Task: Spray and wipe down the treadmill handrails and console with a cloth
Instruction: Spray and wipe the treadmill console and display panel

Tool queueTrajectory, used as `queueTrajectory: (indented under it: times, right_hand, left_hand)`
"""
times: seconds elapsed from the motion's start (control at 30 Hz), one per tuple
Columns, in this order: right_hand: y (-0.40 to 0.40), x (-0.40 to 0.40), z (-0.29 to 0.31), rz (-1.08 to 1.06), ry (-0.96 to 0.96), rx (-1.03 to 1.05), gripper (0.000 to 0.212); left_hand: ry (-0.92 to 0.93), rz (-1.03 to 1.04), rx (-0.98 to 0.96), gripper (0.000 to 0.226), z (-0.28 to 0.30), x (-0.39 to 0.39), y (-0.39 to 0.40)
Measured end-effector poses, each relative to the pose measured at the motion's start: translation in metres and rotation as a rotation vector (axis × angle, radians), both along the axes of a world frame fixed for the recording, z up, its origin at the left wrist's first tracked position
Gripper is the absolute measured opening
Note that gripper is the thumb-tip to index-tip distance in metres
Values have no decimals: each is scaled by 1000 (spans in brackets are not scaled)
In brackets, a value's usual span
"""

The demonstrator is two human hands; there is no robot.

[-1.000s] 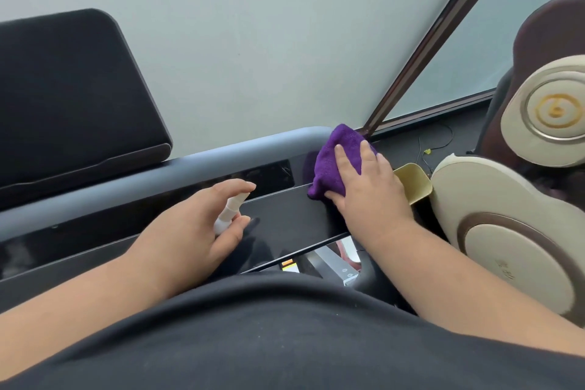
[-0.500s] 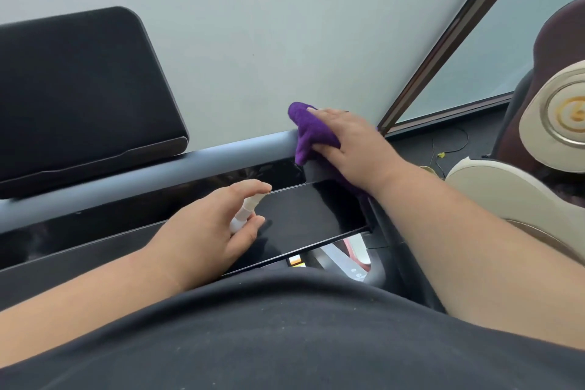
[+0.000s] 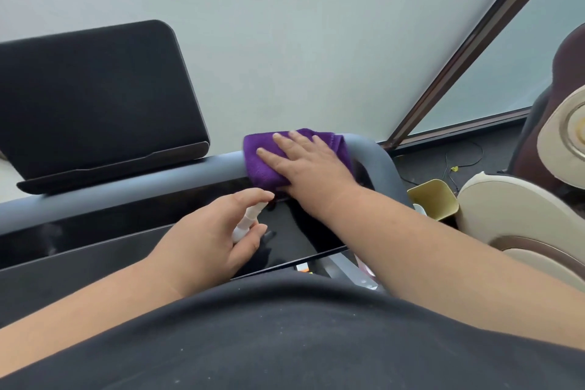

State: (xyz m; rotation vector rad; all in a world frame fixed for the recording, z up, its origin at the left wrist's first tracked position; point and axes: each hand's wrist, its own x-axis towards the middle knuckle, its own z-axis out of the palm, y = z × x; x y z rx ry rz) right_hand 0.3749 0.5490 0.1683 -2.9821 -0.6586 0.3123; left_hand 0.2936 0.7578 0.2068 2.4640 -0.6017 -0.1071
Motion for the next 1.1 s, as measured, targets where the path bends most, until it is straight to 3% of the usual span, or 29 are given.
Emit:
queueTrajectory:
  times: [0.23,0.3,0.43,0.5,0.8,0.97,1.1]
  right_hand:
    - [-84,1,10,-418,48,13,67]
    - [-75,2,12,-415,39,41,66]
    - [-24,-10,5,-158,15,27,68]
    - [-17,-15,-2,-129,-1,2,66]
    - [-85,-23,13,-554,-79,91,57]
    - [-58,-51,14,-401,-131,375,59]
    - [-28,-91,-7,-144,-87,424,62]
  left_hand:
    - [32,26,8,52,1,-4,2]
    - [40,22,-3,48,1,-6,2]
    - [68,14,-16,44,1,-7,-3]
    - [69,3,-8,49,1,-6,-8]
    - [120,166,79,40,12,12,-15]
    - [121,225,175,38,21,58,-33]
    - [98,177,275,37,19,86,-49]
